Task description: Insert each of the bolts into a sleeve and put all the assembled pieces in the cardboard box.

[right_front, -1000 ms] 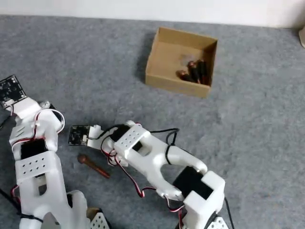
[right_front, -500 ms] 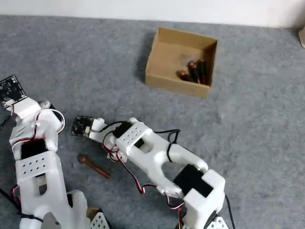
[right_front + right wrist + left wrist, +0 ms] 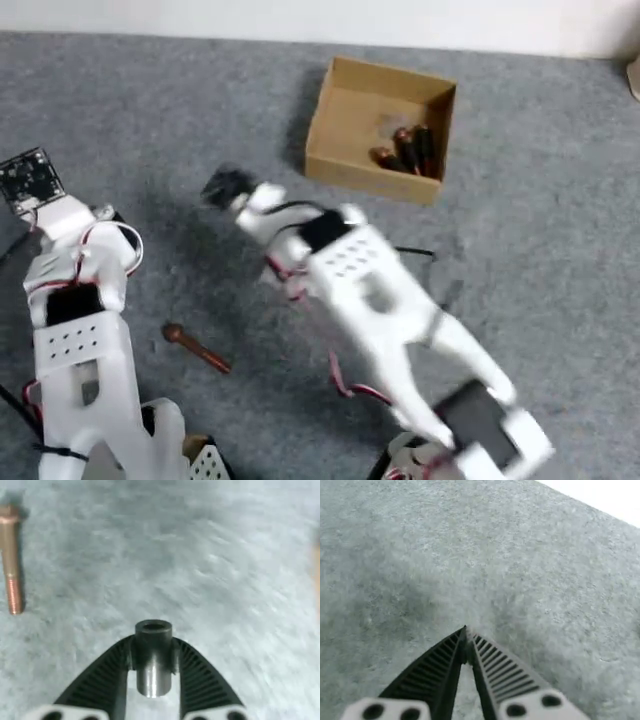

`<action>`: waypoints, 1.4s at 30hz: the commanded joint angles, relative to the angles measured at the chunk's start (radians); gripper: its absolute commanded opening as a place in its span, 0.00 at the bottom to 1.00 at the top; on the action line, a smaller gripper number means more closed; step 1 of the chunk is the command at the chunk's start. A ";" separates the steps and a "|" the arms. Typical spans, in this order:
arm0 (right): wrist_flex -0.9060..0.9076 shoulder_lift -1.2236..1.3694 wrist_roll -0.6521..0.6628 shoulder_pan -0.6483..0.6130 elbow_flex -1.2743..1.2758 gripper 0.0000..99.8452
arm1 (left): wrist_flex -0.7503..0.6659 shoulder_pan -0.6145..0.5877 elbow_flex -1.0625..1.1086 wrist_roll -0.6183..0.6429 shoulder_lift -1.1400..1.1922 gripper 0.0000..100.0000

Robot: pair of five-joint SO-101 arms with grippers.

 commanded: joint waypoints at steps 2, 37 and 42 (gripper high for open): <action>0.061 -0.265 -0.035 0.097 0.079 0.00 | 0.203 0.096 -0.133 0.025 0.082 0.07; 0.062 -0.607 -0.037 0.275 0.476 0.00 | 0.667 0.255 0.145 0.402 0.191 0.10; 0.062 -0.607 -0.044 0.275 0.493 0.00 | 0.669 0.318 0.114 0.407 0.189 0.10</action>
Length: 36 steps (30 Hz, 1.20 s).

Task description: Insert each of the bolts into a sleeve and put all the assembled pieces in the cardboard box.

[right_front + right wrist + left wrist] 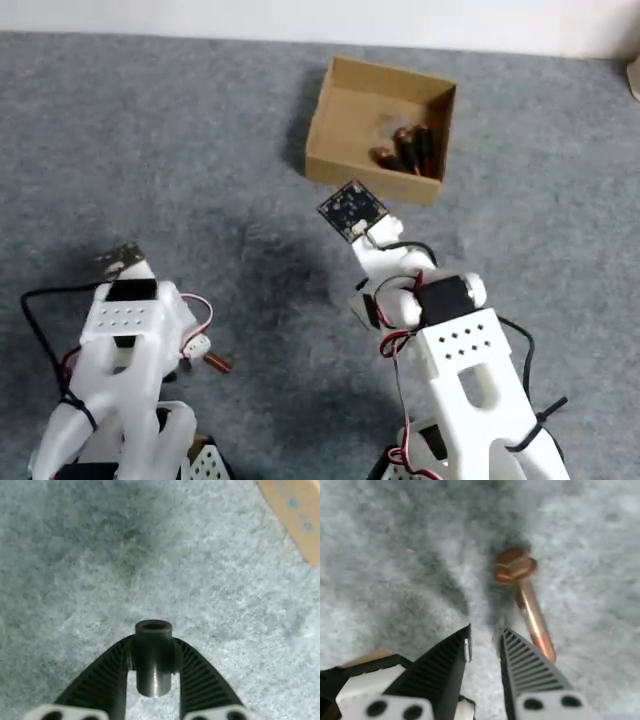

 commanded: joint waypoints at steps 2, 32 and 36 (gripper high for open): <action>0.004 -0.024 -0.031 0.012 0.025 0.00 | -0.003 0.051 -0.073 0.009 -0.005 0.10; 0.008 -0.024 -0.031 0.012 0.056 0.00 | -0.163 0.051 0.045 0.080 0.002 0.36; -0.001 -0.024 -0.031 0.012 0.104 0.00 | -0.272 0.051 0.133 0.080 0.002 0.32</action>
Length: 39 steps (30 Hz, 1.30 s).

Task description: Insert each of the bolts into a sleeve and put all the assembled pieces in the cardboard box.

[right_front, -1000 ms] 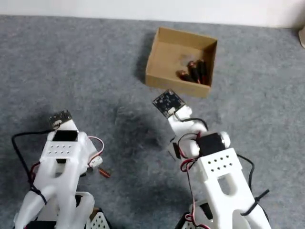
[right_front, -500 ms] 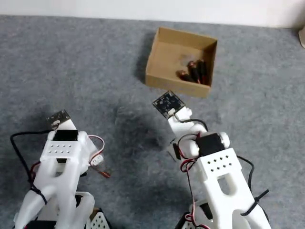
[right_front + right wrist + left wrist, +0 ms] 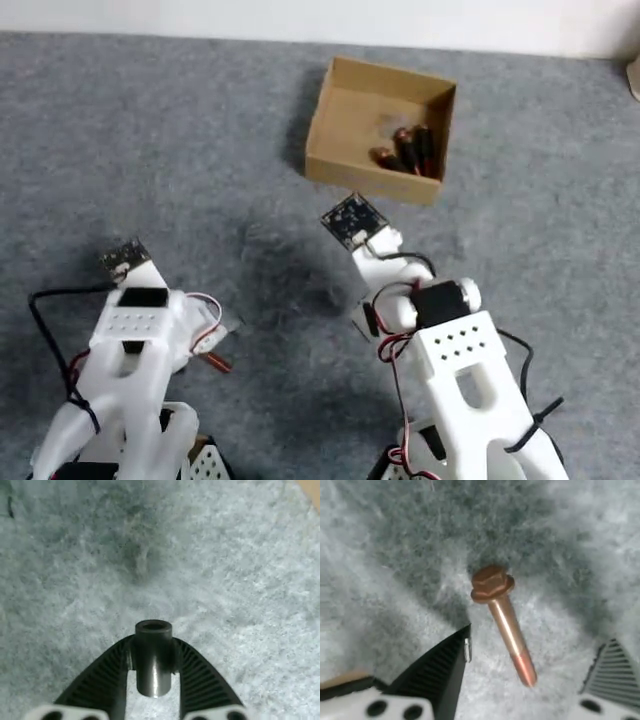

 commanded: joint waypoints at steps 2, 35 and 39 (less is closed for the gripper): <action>-0.001 -0.024 -0.009 0.012 0.022 0.00 | -0.110 0.012 0.067 0.005 0.001 0.29; 0.110 -0.562 -0.009 -0.035 0.044 0.00 | 0.278 0.045 -0.728 -0.465 -0.021 0.01; 0.077 -0.799 -0.008 -0.084 0.124 0.00 | 0.236 0.107 -0.828 -0.457 -0.125 0.01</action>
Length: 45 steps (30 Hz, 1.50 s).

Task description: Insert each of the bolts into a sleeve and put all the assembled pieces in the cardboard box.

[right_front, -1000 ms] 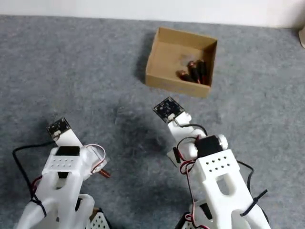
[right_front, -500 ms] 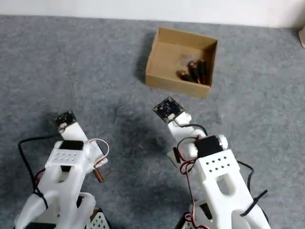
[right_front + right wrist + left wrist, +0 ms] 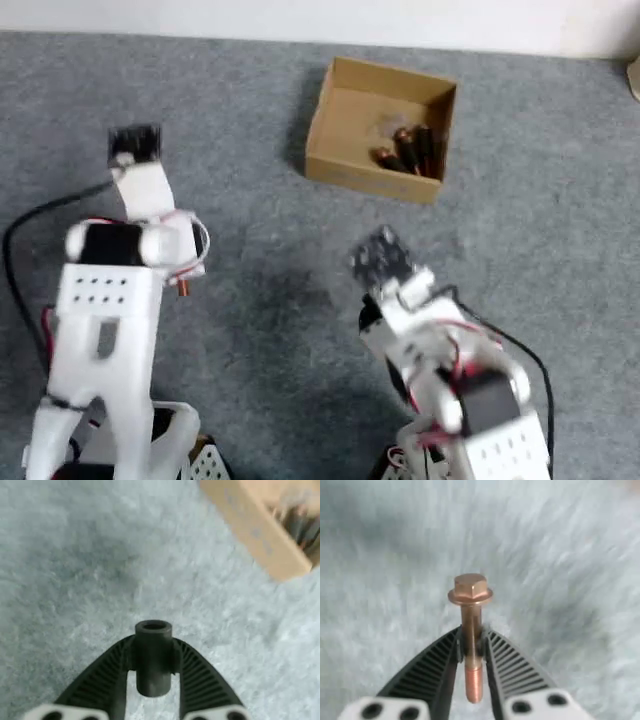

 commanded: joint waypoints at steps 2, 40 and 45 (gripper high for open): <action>-0.067 -0.254 -0.008 -0.047 0.077 0.00 | -0.094 0.162 -0.062 0.005 -0.163 0.01; -0.406 -0.430 -0.038 -0.120 0.392 0.00 | -0.779 0.700 0.958 0.427 -1.188 0.01; -0.406 -0.430 -0.038 -0.131 0.392 0.00 | -0.775 0.708 0.958 0.427 -1.187 0.01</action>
